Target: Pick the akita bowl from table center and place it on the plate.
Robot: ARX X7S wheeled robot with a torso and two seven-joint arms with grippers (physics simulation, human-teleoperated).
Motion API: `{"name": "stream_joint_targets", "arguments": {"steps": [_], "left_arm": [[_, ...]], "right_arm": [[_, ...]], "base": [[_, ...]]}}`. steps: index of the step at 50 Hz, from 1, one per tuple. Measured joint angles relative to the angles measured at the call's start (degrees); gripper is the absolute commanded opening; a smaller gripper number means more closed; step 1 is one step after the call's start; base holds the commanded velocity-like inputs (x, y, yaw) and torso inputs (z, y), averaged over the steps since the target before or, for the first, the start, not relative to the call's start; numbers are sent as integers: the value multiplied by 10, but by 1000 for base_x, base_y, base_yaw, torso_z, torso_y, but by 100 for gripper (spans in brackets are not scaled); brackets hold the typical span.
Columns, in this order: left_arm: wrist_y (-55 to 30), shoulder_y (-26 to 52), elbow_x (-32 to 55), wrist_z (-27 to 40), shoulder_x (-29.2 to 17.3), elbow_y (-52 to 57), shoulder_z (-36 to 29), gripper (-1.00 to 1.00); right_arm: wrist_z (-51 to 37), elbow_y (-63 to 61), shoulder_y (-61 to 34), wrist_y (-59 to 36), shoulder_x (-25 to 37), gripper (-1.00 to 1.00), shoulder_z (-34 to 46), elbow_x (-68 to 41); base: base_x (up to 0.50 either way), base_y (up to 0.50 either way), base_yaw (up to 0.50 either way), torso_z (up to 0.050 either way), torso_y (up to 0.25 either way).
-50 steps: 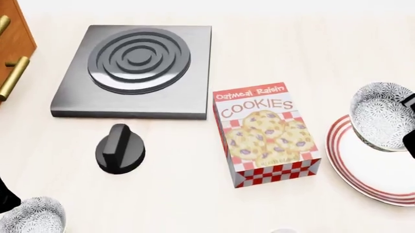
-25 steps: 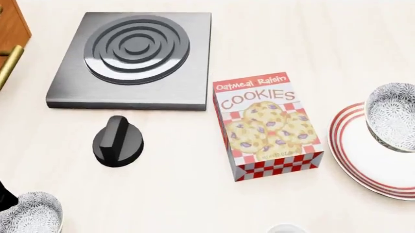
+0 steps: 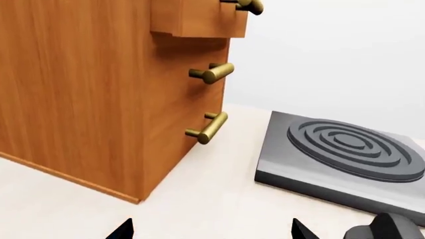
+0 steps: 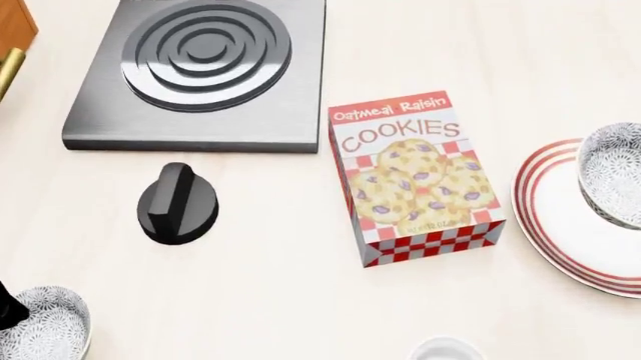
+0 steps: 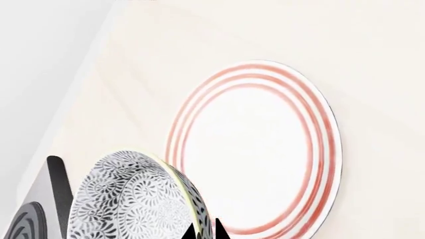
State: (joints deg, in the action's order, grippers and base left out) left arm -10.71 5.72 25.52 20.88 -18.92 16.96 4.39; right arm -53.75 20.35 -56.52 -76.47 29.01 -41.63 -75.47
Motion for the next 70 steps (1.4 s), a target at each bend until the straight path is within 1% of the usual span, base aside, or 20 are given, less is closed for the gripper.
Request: {"name": "stream_joint_targets", "arguments": {"steps": [19,53,62,70], "left_arm": [[-5,-1,15,5,-3,3,7,100],[-4,-14,33,12,-8,13,18,100],[-4,-15,36,13,-11,15,20,100],[-5,-17,40,15,-14,20,23,100]], "right_arm": [[103,90,-9,72,17,-100,56,68],[250,252,-43,193,33,-100,144,173],[275,292,-61,219,35,-100,161,193],[312,353,-91,253,38,-100,182,218]], "base": [[0,0,0,0,0],[0,0,0,0,0],[0,0,0,0,0],[0,0,0,0,0]]}}
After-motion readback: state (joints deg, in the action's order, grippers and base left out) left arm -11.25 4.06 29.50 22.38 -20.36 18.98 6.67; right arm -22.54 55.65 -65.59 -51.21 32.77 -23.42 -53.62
